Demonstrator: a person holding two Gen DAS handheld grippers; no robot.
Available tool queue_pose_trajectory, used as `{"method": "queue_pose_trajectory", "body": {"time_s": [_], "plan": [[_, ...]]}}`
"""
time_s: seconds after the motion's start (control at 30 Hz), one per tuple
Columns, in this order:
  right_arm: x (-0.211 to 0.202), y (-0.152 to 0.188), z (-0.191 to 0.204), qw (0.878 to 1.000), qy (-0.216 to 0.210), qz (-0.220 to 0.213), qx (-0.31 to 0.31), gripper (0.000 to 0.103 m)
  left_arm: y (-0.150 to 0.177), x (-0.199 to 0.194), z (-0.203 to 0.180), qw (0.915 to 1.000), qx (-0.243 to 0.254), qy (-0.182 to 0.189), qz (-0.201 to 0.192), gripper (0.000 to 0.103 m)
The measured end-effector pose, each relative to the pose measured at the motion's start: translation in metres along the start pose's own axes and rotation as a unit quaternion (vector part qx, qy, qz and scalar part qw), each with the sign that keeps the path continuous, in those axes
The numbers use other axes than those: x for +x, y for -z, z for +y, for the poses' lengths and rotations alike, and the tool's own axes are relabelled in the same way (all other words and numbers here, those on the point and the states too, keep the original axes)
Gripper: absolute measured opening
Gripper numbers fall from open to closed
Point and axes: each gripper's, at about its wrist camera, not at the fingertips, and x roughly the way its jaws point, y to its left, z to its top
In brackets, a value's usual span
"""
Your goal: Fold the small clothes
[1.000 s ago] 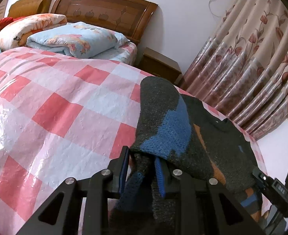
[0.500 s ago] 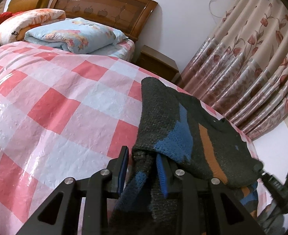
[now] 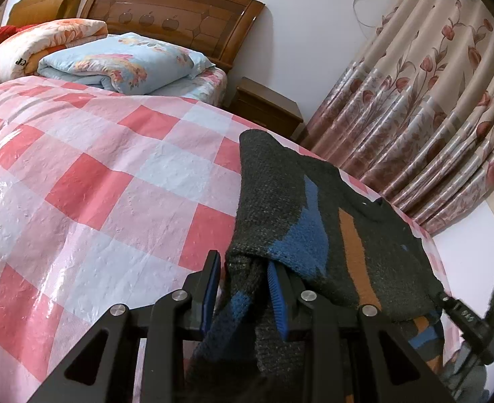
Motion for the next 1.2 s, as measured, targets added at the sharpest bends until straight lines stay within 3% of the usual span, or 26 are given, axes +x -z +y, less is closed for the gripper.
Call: {"method": "queue_pose_trajectory", "body": {"time_s": [0.03, 0.1, 0.17, 0.23, 0.37, 0.53, 0.67, 0.73, 0.8, 0.9, 1.03, 1.07, 1.2], "plan": [[-0.010, -0.001, 0.005, 1.000, 0.014, -0.025, -0.007, 0.103, 0.000, 0.000, 0.000, 1.0000, 0.001, 0.000, -0.001, 0.029], [-0.029, -0.005, 0.026, 0.996, 0.018, -0.070, -0.061, 0.103, 0.000, 0.001, -0.001, 1.0000, 0.002, -0.001, 0.000, 0.028], [-0.029, -0.005, 0.049, 0.990, 0.013, -0.069, -0.121, 0.103, 0.000, 0.001, -0.002, 1.0000, 0.003, -0.001, 0.000, 0.028], [-0.020, -0.002, 0.063, 0.987, -0.004, -0.053, -0.149, 0.103, 0.000, 0.001, -0.002, 1.0000, 0.003, 0.002, -0.001, 0.028], [0.016, 0.014, 0.070, 0.983, -0.001, 0.038, -0.177, 0.103, 0.002, -0.013, 0.001, 0.9995, 0.000, 0.031, -0.008, 0.028], [0.014, 0.016, 0.052, 0.987, -0.036, 0.040, -0.155, 0.103, -0.014, -0.053, 0.008, 0.9927, -0.046, 0.050, -0.100, 0.027], [0.016, 0.017, 0.057, 0.985, -0.026, 0.038, -0.167, 0.103, -0.054, -0.028, -0.026, 0.9951, -0.009, 0.085, -0.049, 0.028], [0.016, 0.017, 0.053, 0.986, -0.037, 0.039, -0.158, 0.103, -0.071, 0.002, -0.039, 0.9940, -0.025, 0.106, -0.007, 0.028], [0.016, 0.017, 0.049, 0.987, -0.045, 0.039, -0.152, 0.103, -0.082, 0.032, -0.043, 0.9950, -0.034, 0.093, 0.009, 0.028], [0.014, 0.017, 0.051, 0.986, -0.044, 0.039, -0.154, 0.103, -0.082, 0.077, -0.037, 0.9935, -0.056, 0.073, 0.066, 0.028], [0.014, 0.017, 0.051, 0.986, -0.049, 0.039, -0.152, 0.103, -0.086, 0.080, -0.030, 0.9906, -0.072, 0.096, 0.064, 0.026], [0.014, 0.016, 0.050, 0.986, -0.052, 0.040, -0.150, 0.103, -0.090, 0.072, -0.029, 0.9904, -0.072, 0.108, 0.048, 0.027], [0.013, 0.016, 0.050, 0.986, -0.055, 0.041, -0.152, 0.103, -0.106, 0.071, -0.016, 0.9901, -0.096, 0.097, 0.034, 0.027]]}}
